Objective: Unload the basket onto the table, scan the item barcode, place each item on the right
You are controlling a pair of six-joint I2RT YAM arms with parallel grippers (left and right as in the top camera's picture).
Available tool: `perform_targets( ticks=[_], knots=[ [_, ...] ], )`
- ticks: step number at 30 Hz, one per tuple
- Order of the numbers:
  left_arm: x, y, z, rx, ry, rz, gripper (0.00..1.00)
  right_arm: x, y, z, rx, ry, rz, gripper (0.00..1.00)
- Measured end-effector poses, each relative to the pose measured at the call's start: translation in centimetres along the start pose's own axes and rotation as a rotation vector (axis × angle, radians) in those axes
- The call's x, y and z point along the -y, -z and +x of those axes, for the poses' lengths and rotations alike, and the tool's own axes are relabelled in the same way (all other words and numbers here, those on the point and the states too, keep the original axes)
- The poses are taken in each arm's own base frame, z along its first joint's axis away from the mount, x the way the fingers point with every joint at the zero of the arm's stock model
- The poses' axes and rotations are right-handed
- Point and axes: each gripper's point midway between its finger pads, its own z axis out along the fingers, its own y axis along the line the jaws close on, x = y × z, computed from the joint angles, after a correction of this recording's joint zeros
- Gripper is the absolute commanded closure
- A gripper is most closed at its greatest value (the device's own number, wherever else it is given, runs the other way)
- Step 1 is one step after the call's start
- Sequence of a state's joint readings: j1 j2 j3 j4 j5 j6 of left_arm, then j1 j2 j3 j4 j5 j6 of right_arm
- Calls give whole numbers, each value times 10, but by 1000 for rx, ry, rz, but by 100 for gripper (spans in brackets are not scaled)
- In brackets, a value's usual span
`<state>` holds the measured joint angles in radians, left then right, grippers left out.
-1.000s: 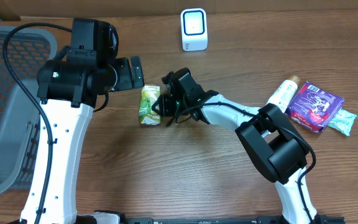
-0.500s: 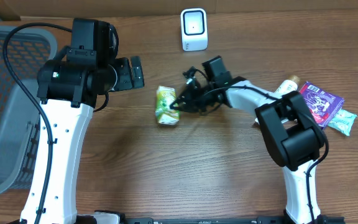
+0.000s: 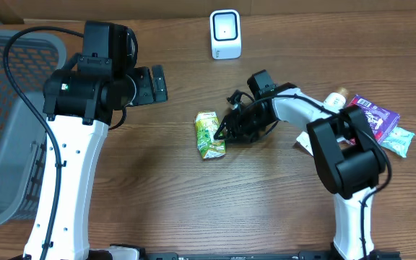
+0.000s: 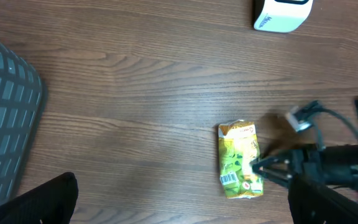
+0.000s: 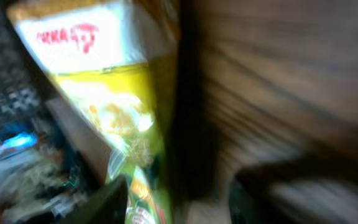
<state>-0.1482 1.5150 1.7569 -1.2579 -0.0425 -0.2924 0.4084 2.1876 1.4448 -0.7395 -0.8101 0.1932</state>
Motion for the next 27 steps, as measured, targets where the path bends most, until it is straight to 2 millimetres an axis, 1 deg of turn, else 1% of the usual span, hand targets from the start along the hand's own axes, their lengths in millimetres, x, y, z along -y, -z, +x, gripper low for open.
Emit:
perform_targets(
  ticks=[1, 2, 5, 8, 10, 14, 17, 20, 23, 27],
  knots=[
    [0, 0, 0, 0, 0, 0, 1, -1, 8, -4, 25, 14, 58, 31],
    [0, 0, 0, 0, 0, 0, 0, -3, 15, -8, 47, 35, 109, 25],
    [0, 0, 0, 0, 0, 0, 0, -18, 28, -19, 116, 116, 221, 0],
    [0, 0, 0, 0, 0, 0, 0, -37, 26, -21, 158, 211, 314, 0],
    [0, 0, 0, 0, 0, 0, 0, -47, 13, -17, 168, 273, 390, 0],
    [0, 0, 0, 0, 0, 0, 0, -52, -10, -7, 183, 343, 541, 0],
    [0, 0, 0, 0, 0, 0, 0, -49, -16, -7, 213, 359, 635, 0],
    [0, 0, 0, 0, 0, 0, 0, -38, -16, -9, 222, 336, 686, 0],
    [0, 0, 0, 0, 0, 0, 0, -27, -17, -10, 220, 297, 706, 0],
    [0, 0, 0, 0, 0, 0, 0, -26, -19, -8, 224, 253, 696, 0]
  ],
)
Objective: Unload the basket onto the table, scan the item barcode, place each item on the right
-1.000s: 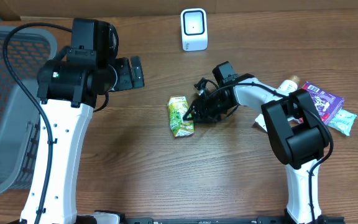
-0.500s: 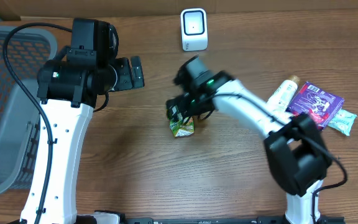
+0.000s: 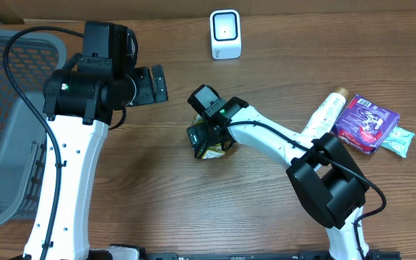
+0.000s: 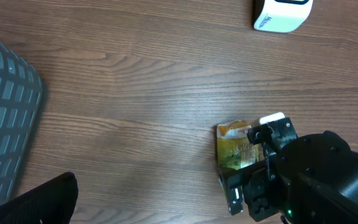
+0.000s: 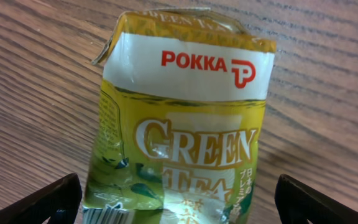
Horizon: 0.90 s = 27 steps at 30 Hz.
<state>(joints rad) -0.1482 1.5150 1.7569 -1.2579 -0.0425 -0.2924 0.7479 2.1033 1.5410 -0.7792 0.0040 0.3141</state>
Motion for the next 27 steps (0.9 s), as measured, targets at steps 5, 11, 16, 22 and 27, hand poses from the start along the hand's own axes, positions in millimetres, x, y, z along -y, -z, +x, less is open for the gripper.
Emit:
perform_targets(
  ticks=[5, 11, 16, 22, 27],
  knots=[
    [0, 0, 0, 0, 0, 0, 0, -4, -1, 3, -9, -29, -14, 0],
    [0, 0, 0, 0, 0, 0, 0, -6, -3, 5, -12, -40, -26, 11],
    [0, 0, 0, 0, 0, 0, 0, -7, -4, 3, -3, -49, -32, 43],
    [0, 0, 0, 0, 0, 0, 0, -9, -5, 5, -9, -48, -44, 59],
    [0, 0, 0, 0, 0, 0, 0, -10, -5, 3, -3, -48, -45, 0]
  ],
)
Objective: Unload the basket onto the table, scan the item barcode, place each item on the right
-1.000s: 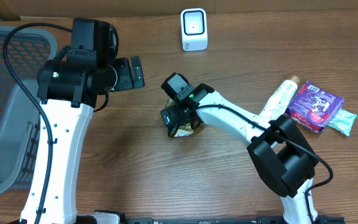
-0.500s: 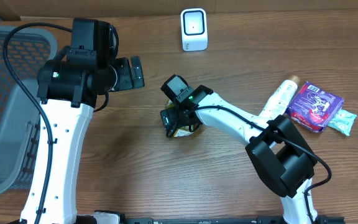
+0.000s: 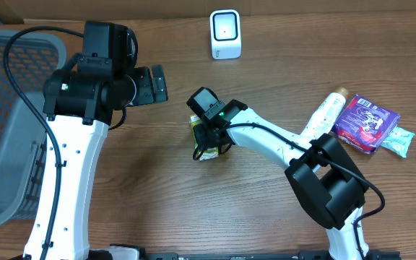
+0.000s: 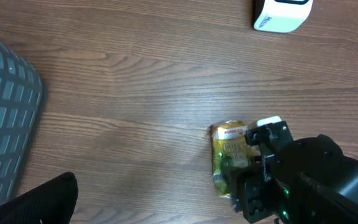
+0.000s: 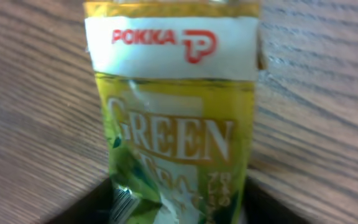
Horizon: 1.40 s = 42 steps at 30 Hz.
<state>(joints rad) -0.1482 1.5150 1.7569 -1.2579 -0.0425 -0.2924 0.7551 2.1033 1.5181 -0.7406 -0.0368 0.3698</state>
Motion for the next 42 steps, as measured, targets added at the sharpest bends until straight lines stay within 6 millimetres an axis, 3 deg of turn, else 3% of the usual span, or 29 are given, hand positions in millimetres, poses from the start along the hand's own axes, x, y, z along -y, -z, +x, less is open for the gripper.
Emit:
perform_targets(
  ticks=[11, 16, 18, 24, 28, 34, 42],
  knots=[
    [0, 0, 0, 0, 0, 0, 0, -18, -1, -15, 84, 116, -23, 0],
    [0, 0, 0, 0, 0, 0, 0, -14, -16, -13, 85, 134, 21, 1],
    [0, 0, 0, 0, 0, 0, 0, -13, -20, -16, 101, 146, 44, 12],
    [0, 0, 0, 0, 0, 0, 0, -5, -24, -20, 121, 150, 90, 59],
    [0, 0, 0, 0, 0, 0, 0, -6, -23, -21, 124, 141, 88, 77],
    [0, 0, 0, 0, 0, 0, 0, -7, -19, -22, 117, 131, 91, 96],
    [0, 0, 0, 0, 0, 0, 0, -3, -15, -15, 73, 132, 112, 96]
  ],
)
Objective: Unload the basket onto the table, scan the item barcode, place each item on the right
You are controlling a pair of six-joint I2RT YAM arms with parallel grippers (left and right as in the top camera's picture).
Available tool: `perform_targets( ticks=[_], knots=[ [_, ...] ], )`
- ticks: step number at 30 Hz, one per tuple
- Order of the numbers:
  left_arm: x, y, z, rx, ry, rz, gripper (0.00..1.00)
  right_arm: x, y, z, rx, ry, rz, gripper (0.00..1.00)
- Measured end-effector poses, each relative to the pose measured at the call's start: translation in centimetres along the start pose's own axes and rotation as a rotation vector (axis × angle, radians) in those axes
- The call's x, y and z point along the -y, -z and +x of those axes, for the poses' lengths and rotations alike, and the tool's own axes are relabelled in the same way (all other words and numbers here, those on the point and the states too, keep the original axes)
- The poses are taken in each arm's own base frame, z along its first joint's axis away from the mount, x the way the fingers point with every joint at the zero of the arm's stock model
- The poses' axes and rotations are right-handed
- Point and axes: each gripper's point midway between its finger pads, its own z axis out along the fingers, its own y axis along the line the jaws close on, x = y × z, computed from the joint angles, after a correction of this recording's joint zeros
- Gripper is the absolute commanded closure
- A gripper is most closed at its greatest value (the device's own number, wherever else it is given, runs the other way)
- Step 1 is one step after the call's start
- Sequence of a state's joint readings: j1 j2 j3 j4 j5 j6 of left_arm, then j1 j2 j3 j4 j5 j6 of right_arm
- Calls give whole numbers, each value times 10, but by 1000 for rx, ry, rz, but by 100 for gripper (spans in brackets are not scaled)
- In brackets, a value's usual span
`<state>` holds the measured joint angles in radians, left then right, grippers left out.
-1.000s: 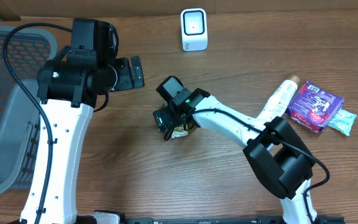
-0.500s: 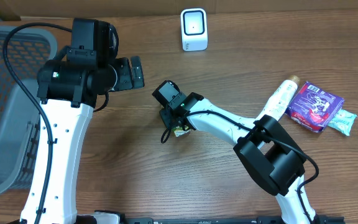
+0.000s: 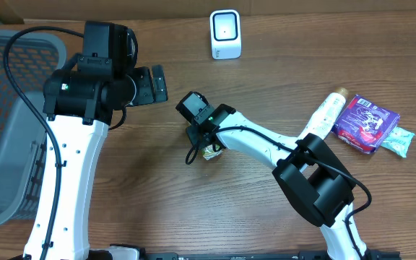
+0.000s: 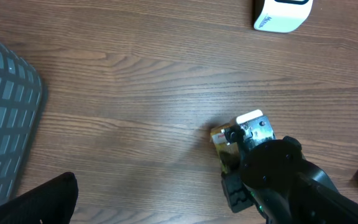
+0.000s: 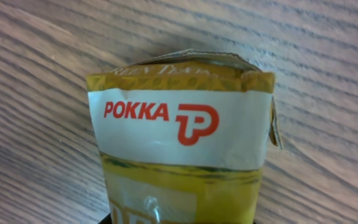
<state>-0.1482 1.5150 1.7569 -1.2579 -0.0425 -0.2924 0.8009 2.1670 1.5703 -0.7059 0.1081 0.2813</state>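
Observation:
A yellow-green Pokka green tea carton [image 5: 179, 124] lies on the wooden table, its white top band toward the right wrist camera. My right gripper [image 3: 204, 139] is down over it, shut on its sides. Only a corner of the carton [image 3: 212, 152] shows in the overhead view, and only its top edge [image 4: 219, 137] in the left wrist view. No barcode shows on it. The white scanner [image 3: 225, 34] stands at the back of the table; its base [image 4: 283, 14] shows in the left wrist view. My left gripper [image 3: 151, 85] hangs open, high and to the left, with nothing in it.
A grey mesh basket [image 3: 6, 123] stands at the left edge. At the right lie a white bottle [image 3: 324, 112], a purple packet [image 3: 367, 119] and a pale green packet [image 3: 398, 141]. A cardboard box edge runs along the back.
My right gripper has moved a little left and back along the carton toward its top, and now covers most of it. The carton's top fills more of the right wrist view. The left arm has not moved.
The carton lay flat with a barcode showing, my right gripper low at its right side. Then the gripper stood open above it, the carton's printed front facing up. Then the fingers were close at both sides. Now they are shut on it.

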Motion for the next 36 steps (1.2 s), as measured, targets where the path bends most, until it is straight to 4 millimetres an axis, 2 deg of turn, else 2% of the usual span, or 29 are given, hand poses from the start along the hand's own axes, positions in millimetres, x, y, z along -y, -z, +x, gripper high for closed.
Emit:
perform_targets(
  ticks=[1, 2, 5, 6, 7, 10, 12, 16, 20, 24, 26, 28, 29, 32, 34, 36],
  knots=[
    [0, 0, 0, 0, 0, 0, 1, 1, 1, 2, -9, 2, 4, 96],
    [0, 0, 0, 0, 0, 0, 0, 1, 1, 3, -18, 4, 7, 91],
    [0, 0, 0, 0, 0, 0, 0, 4, 6, 9, -54, 50, 19, 58],
    [0, 0, 0, 0, 0, 0, 0, 5, 7, 12, -71, 82, 22, 42],
    [0, 0, 0, 0, 0, 0, 0, 6, 8, 15, -85, 119, 27, 34],
    [0, 0, 0, 0, 0, 0, 0, 11, 14, 21, -126, 233, 32, 20],
    [0, 0, 0, 0, 0, 0, 0, 13, 19, 21, -144, 273, 21, 16],
    [0, 0, 0, 0, 0, 0, 0, 12, 32, 18, -170, 260, -61, 14],
    [0, 0, 0, 0, 0, 0, 0, 14, 57, 14, -191, 209, -114, 15],
    [0, 0, 0, 0, 0, 0, 0, 18, 86, 25, -237, 142, -140, 24],
    [0, 0, 0, 0, 0, 0, 0, 17, 99, 33, -273, 105, -177, 31],
    [0, 0, 0, 0, 0, 0, 0, 13, 105, 39, -302, 79, -214, 39],
    [0, 0, 0, 0, 0, 0, 0, 12, 107, 39, -307, 66, -230, 40],
    [0, 0, 0, 0, 0, 0, 0, 8, 104, 36, -292, 60, -252, 39],
    [0, 0, 0, 0, 0, 0, 1, 11, 97, 32, -264, 63, -229, 24],
    [0, 0, 0, 0, 0, 0, 0, 18, 87, 30, -238, 79, -191, 20]
  ],
)
